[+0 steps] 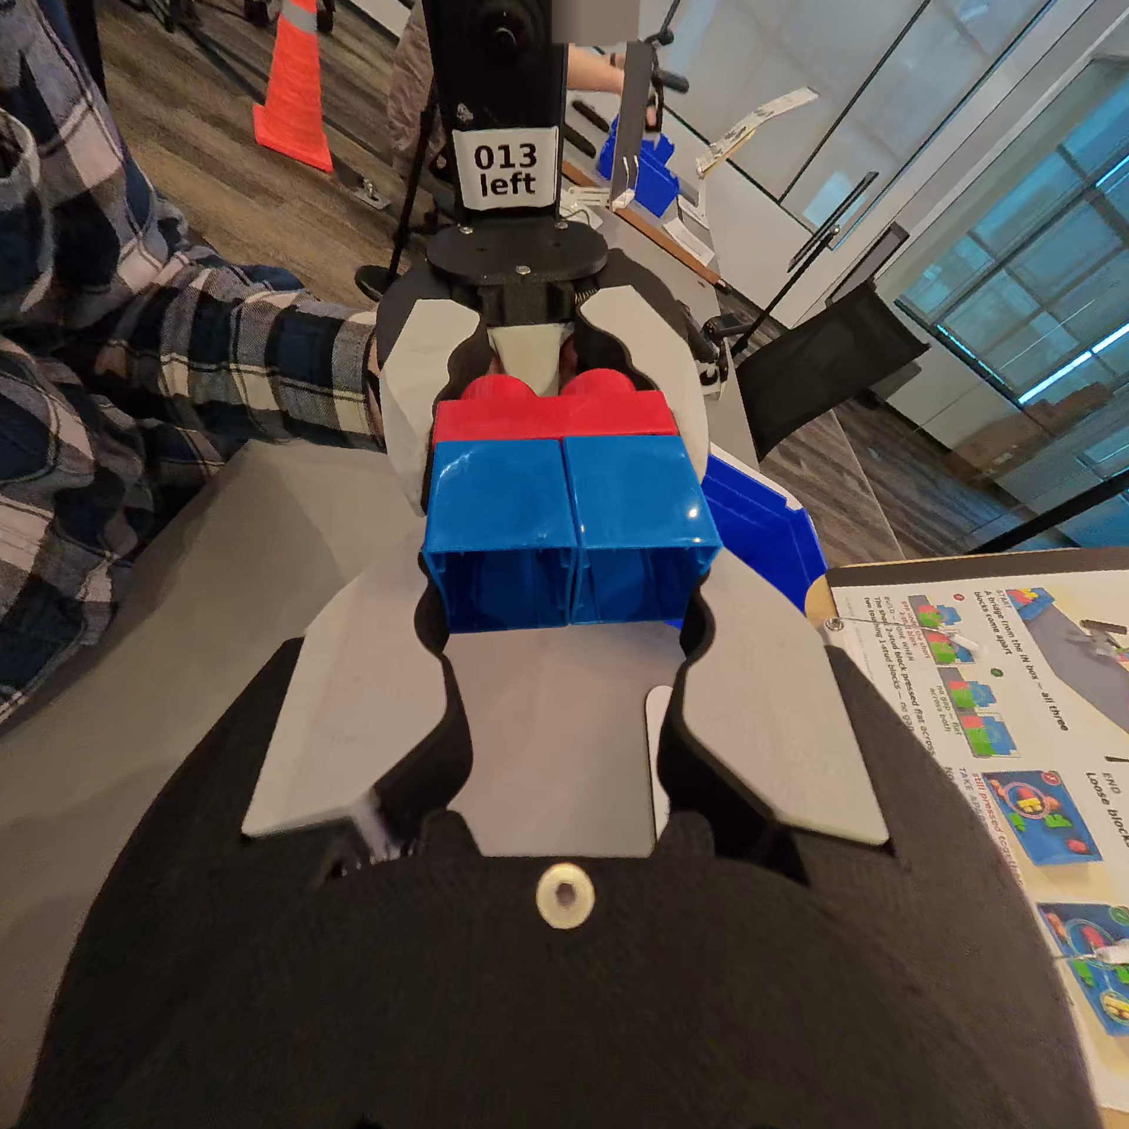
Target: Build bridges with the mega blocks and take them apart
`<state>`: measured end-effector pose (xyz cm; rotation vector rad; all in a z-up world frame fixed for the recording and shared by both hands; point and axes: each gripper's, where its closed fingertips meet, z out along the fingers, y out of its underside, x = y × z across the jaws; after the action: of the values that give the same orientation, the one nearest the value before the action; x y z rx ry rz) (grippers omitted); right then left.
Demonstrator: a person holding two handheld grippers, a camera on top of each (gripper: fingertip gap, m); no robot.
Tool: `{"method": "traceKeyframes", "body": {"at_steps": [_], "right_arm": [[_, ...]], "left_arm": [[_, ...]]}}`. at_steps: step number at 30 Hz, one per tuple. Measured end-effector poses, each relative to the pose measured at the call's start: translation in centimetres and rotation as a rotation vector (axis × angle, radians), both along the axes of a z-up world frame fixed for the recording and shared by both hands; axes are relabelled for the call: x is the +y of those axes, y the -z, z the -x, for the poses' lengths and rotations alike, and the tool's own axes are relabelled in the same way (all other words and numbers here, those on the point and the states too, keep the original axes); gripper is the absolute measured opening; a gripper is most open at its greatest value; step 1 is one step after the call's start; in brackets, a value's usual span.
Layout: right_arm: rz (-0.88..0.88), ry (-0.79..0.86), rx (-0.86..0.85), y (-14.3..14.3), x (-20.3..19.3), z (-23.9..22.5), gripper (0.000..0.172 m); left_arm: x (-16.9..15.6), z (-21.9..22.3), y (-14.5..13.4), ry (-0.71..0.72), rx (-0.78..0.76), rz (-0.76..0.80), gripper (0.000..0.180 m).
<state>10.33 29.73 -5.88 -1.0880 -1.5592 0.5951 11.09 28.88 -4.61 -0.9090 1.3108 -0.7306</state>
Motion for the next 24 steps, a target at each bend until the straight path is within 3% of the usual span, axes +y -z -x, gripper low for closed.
{"method": "traceKeyframes", "body": {"at_steps": [12,17,19,21,24], "right_arm": [[-0.047,0.007,0.002,0.6,0.0,0.2,0.076],[0.008,0.029,0.137,-0.5,0.5,0.4,0.076],[-0.021,0.092,0.185,-0.9,1.5,0.1,0.076],[-0.085,0.228,0.248,-1.8,3.3,-0.7,0.076],[-0.264,0.450,0.319,-2.8,5.2,-1.6,0.077]], "left_arm": [[-0.3,0.0,0.0,0.032,-0.029,0.022,0.074],[0.2,0.1,-0.9,0.066,-0.049,0.117,0.074],[1.1,0.3,-1.3,0.046,-0.084,0.180,0.074],[2.3,1.7,-2.5,0.025,-0.218,0.253,0.075],[3.8,2.2,-2.5,0.050,-0.317,0.466,0.073]]}}
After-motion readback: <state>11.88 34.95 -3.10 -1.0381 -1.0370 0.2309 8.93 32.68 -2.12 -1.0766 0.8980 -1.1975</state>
